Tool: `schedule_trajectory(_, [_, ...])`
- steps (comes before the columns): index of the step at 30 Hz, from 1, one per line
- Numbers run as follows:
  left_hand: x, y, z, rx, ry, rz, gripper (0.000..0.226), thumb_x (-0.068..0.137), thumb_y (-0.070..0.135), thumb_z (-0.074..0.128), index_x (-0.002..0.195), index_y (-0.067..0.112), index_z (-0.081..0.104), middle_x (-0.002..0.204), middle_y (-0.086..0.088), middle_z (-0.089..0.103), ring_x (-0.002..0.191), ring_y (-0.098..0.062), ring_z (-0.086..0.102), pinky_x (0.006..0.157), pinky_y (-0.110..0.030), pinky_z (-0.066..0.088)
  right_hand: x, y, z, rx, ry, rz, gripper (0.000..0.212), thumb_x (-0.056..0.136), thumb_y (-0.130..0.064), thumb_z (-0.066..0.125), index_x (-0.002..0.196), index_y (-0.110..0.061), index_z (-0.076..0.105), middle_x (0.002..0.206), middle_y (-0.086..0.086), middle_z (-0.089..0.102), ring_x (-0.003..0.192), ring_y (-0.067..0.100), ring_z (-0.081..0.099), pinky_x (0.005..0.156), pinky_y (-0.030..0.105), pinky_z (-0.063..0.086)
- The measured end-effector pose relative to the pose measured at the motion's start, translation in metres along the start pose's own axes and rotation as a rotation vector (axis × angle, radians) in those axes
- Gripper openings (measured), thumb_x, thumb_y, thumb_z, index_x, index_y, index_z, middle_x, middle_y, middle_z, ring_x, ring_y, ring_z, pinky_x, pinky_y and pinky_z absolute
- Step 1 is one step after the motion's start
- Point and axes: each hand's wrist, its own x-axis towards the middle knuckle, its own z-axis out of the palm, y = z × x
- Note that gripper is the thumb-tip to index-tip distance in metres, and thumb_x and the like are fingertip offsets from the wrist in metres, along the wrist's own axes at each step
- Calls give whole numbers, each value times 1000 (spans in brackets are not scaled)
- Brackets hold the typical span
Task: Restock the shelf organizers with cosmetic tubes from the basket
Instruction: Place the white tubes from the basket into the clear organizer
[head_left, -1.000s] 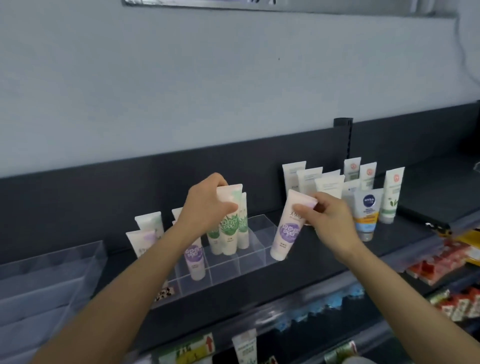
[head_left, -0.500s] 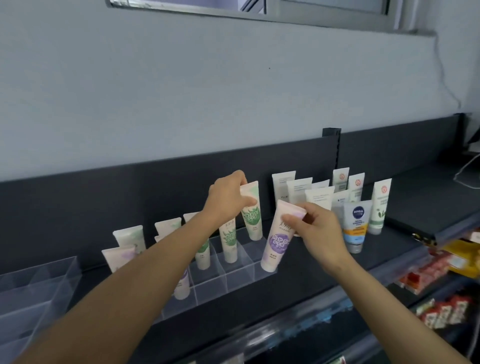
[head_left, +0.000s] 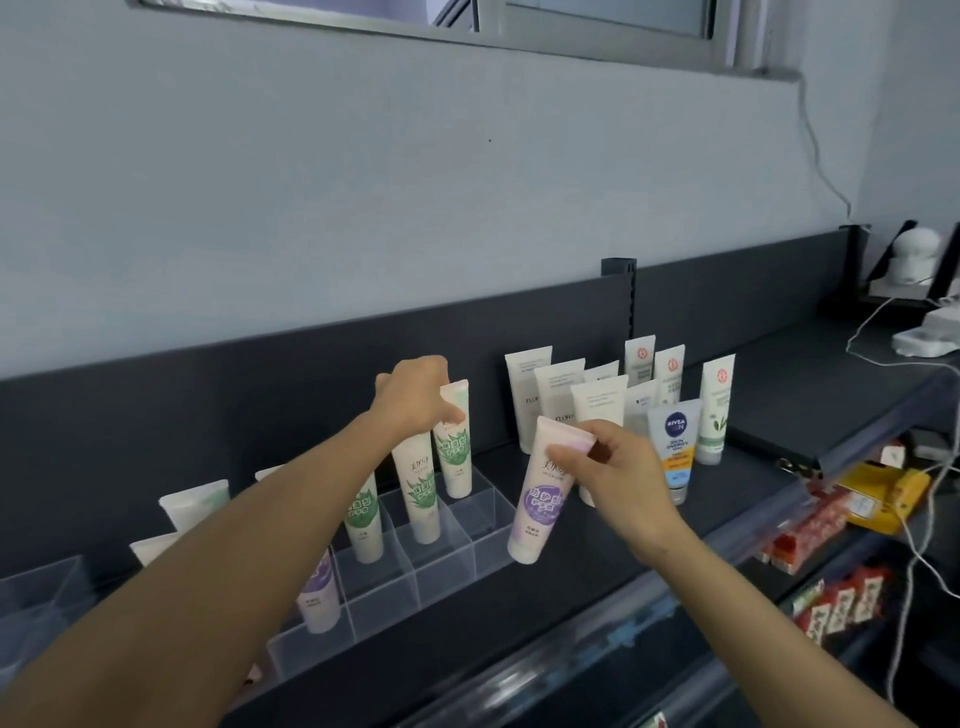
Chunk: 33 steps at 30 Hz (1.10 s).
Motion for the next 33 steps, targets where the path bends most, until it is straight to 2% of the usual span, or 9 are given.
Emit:
schedule_trajectory(5, [-5, -5, 20, 59, -103, 13, 35, 74, 35, 76, 84, 20, 47, 86, 4, 56, 85, -19, 53, 76, -35, 35, 0, -1, 3, 12, 0, 9, 4, 84, -16, 68, 85, -12, 66, 79, 3, 70, 69, 8, 61, 59, 21, 47])
schedule_trajectory(10, [-7, -4, 22, 125, -106, 17, 29, 78, 36, 72, 88, 19, 51, 89, 2, 60, 87, -20, 56, 83, -38, 34, 1, -3, 0, 14, 7, 7, 3, 84, -15, 68, 85, -14, 66, 78, 0, 69, 69, 7, 61, 59, 19, 46])
schedule_trajectory(15, [-10, -5, 5, 106, -126, 59, 44, 76, 46, 71, 111, 22, 55, 108, 5, 62, 101, -18, 56, 88, -40, 33, 2, -7, 6, 22, -14, -5, 8, 83, -17, 70, 77, -19, 65, 76, 2, 70, 75, 17, 65, 68, 37, 53])
schedule_trajectory(17, [-17, -10, -6, 69, -91, 63, 50, 78, 47, 69, 118, 22, 54, 113, 4, 63, 104, -16, 57, 92, -40, 37, 3, -13, 14, 44, -29, -36, 14, 83, -16, 70, 73, -22, 63, 72, -2, 67, 71, 13, 63, 64, 34, 53])
schedule_trajectory(20, [-35, -24, -23, -30, 3, 54, 46, 82, 46, 65, 119, 20, 55, 113, 1, 64, 97, -14, 59, 90, -39, 49, 3, -26, 34, 57, -89, -88, 11, 84, -15, 69, 78, -23, 63, 76, -5, 68, 67, 1, 63, 56, 19, 48])
schedule_trajectory(22, [-50, -37, -32, -74, 66, 34, 40, 85, 42, 63, 117, 18, 56, 111, 0, 64, 94, -13, 60, 84, -33, 52, 2, -32, 52, 59, -136, -103, 5, 84, -17, 68, 88, -18, 66, 83, -2, 70, 76, 6, 67, 60, 23, 54])
schedule_trajectory(24, [-63, -49, -38, -87, 109, 5, 35, 86, 38, 63, 114, 17, 58, 110, 0, 65, 93, -13, 61, 82, -32, 52, 0, -37, 72, 34, -165, -118, 10, 84, -19, 68, 93, -15, 67, 86, -1, 69, 80, 12, 67, 67, 30, 58])
schedule_trajectory(30, [-95, -82, -51, -115, 154, -101, 31, 85, 34, 64, 111, 19, 60, 108, 1, 65, 92, -11, 59, 80, -27, 49, -5, -39, 127, -66, -330, -100, 11, 86, -21, 67, 95, -14, 66, 85, -3, 67, 75, 8, 64, 59, 23, 51])
schedule_trajectory(33, [-108, -91, -58, -125, 192, -137, 31, 86, 33, 64, 113, 19, 59, 109, 2, 65, 93, -10, 59, 79, -24, 46, -6, -30, 144, -174, -416, -102, 12, 85, -21, 67, 96, -15, 65, 90, -1, 68, 82, 12, 64, 69, 30, 55])
